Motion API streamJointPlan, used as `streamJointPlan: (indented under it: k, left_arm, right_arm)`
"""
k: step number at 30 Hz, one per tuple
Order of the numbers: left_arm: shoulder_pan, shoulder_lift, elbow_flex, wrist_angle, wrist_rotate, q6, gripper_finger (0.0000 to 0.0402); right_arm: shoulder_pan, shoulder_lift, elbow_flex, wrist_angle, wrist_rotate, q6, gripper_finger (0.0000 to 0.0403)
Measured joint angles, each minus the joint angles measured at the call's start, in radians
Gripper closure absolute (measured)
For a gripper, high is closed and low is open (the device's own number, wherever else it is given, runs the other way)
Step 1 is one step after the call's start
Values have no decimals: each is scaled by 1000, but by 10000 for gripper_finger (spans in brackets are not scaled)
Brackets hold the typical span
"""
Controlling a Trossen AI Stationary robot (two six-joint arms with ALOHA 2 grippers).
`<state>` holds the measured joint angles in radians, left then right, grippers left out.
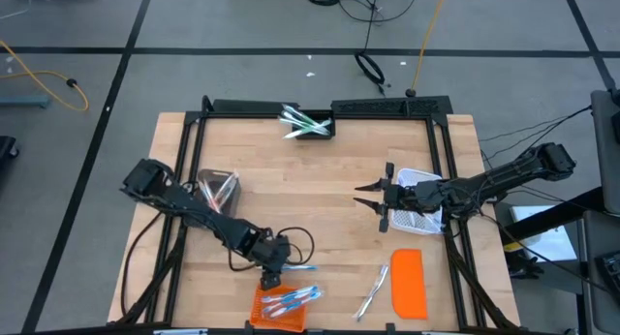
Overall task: Pick & Place Toothbrushes
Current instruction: Put the blue toothbrush into the orange bin
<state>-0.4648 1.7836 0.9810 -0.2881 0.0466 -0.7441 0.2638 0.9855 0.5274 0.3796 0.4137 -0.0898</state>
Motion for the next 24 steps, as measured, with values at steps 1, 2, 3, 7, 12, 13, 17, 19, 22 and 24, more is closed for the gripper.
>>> streamJointPlan:
  k: [1, 2, 3, 7, 12, 13, 17, 19, 22, 24]
  left_arm:
    - [0, 7, 0, 3, -1, 0, 176]
    - [0, 12, 1, 3, -4, 0, 176]
    - [0, 15, 1, 3, -4, 0, 177]
    - [1, 26, 4, -5, -6, -2, 186]
    - [6, 23, 3, -21, -18, 12, 261]
    - [6, 23, 2, -22, -21, 27, 279]
    - [9, 23, 1, -38, -31, 82, 357]
    - [15, 22, 2, -36, -19, 90, 387]
    - [22, 22, 2, -36, -5, 88, 388]
    - [27, 21, 2, -35, 0, 88, 390]
  right_arm:
    - [0, 0, 0, -3, 0, 0, 291]
    - [0, 0, 0, -5, 0, 0, 291]
    - [0, 0, 0, -5, 0, 0, 291]
    - [0, 0, 0, -4, 0, 0, 291]
    - [0, 0, 0, -5, 0, 0, 291]
    - [0, 0, 0, -6, 0, 0, 291]
    - [0, 0, 0, -10, 0, 0, 291]
    - [0, 0, 0, -12, 0, 0, 291]
    - [0, 0, 0, -12, 0, 0, 291]
    - [0, 0, 0, -12, 0, 0, 291]
